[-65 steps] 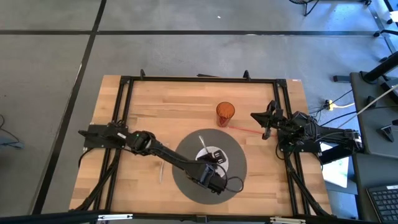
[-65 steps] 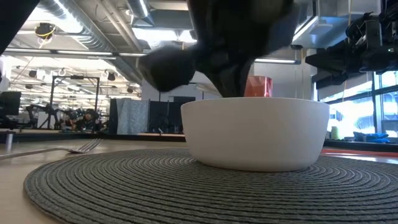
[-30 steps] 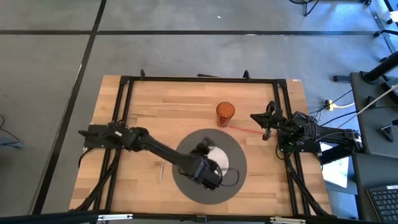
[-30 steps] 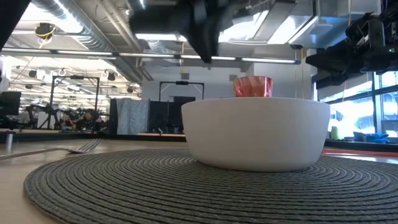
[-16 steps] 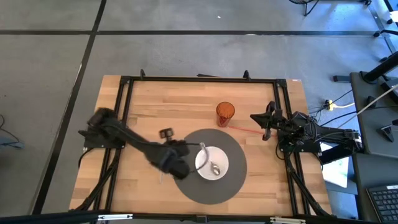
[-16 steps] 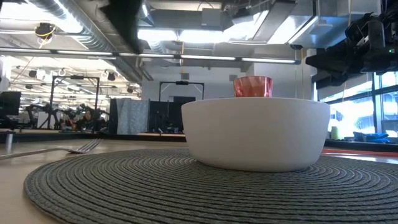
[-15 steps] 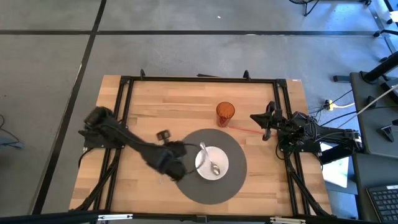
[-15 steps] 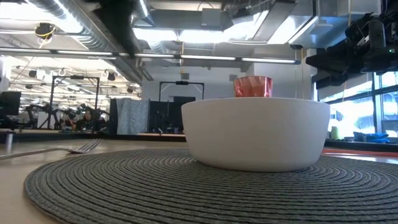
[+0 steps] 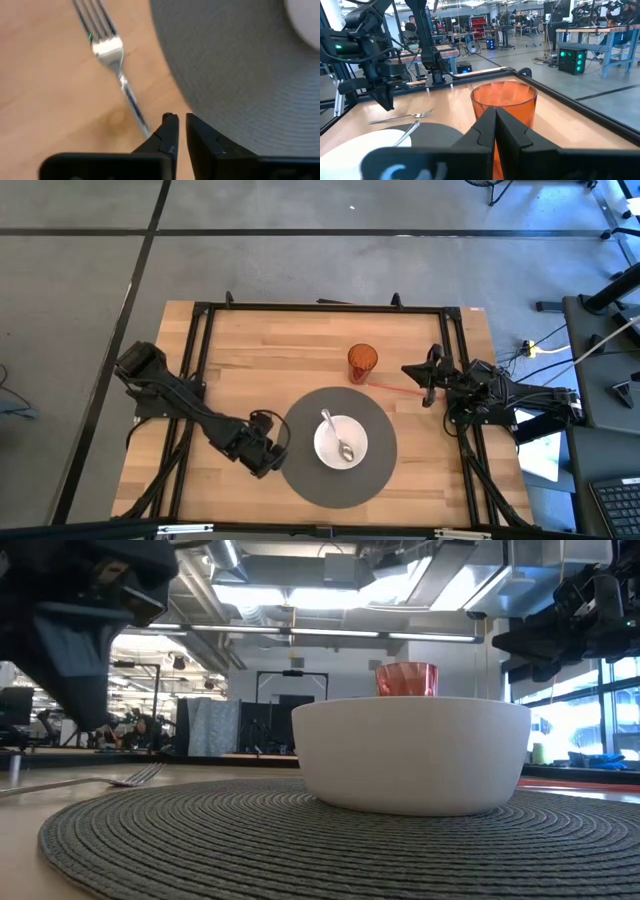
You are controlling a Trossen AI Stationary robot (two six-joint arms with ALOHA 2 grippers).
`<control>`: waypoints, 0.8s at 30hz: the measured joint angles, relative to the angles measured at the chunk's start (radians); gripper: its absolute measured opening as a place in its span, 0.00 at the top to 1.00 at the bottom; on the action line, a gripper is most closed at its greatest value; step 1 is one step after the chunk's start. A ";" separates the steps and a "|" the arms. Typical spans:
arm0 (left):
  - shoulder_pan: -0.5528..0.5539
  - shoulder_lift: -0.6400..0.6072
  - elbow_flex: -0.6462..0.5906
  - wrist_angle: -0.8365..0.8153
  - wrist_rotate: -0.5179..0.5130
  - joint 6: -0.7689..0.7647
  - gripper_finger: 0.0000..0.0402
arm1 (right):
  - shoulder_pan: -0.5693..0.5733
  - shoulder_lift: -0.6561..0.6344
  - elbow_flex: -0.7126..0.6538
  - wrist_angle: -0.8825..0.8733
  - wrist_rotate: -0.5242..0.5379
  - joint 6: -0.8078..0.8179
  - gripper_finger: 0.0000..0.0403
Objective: Pick & Place Utensil
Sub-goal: Put the silver fork into the white bowl
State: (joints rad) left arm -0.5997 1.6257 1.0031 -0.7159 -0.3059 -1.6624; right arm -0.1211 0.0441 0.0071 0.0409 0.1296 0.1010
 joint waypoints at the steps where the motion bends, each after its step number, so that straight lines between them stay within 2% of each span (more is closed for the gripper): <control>1: 0.005 0.000 0.000 0.000 0.016 -0.001 0.90 | 0.000 0.000 0.000 -0.001 -0.002 0.000 0.97; 10: 0.100 0.000 0.000 -0.075 0.093 0.034 0.65 | 0.000 0.000 0.000 -0.001 -0.004 0.000 0.97; 13: 0.133 0.000 0.000 -0.105 0.148 0.042 0.59 | 0.000 0.000 0.000 -0.001 -0.004 0.000 0.97; 17: 0.164 0.000 0.000 -0.096 0.184 0.085 0.58 | 0.000 0.000 0.000 -0.001 -0.006 -0.003 0.97; 24: 0.192 0.011 -0.001 -0.096 0.193 0.122 0.62 | 0.000 0.000 0.000 -0.001 -0.020 -0.003 0.97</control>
State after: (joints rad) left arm -0.4077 1.6368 1.0024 -0.8115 -0.1128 -1.5405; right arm -0.1211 0.0441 0.0071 0.0395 0.1092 0.0975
